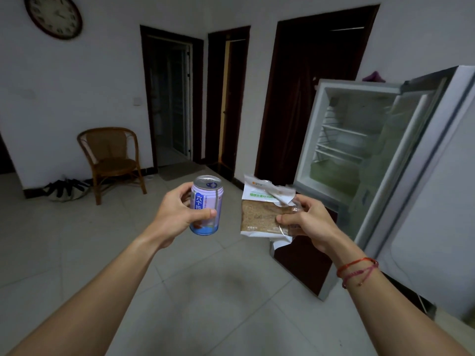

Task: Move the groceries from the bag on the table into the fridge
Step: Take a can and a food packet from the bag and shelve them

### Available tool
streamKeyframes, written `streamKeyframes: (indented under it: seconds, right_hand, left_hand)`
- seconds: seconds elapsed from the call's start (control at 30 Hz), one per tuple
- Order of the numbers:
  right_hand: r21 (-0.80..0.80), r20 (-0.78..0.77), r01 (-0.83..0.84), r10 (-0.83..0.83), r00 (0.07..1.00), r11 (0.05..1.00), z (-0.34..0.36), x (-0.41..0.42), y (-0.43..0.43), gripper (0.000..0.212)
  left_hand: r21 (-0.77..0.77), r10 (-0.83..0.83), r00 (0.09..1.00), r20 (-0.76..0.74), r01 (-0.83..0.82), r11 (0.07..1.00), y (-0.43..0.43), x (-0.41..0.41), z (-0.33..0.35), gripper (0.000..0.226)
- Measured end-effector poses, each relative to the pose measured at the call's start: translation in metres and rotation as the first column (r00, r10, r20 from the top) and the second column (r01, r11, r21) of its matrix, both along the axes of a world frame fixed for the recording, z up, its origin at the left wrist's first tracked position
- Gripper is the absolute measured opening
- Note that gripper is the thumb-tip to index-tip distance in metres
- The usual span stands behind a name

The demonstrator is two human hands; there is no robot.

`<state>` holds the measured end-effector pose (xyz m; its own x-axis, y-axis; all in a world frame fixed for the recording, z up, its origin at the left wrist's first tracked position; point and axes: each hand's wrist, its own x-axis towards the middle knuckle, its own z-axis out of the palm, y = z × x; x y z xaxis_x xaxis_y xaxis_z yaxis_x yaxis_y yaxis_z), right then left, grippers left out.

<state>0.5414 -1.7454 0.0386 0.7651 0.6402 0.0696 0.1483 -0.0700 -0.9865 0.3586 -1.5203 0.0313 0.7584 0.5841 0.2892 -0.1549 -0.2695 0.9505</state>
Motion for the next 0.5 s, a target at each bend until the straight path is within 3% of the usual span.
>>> streamKeyframes:
  seconds: [0.5]
  right_hand:
    - [0.026, -0.057, 0.074, -0.073, 0.996, 0.997, -0.021, 0.218, 0.139, 0.043]
  left_hand:
    - [-0.014, -0.058, 0.998, -0.038, 0.058, 0.998, 0.147, 0.227, -0.004, 0.052]
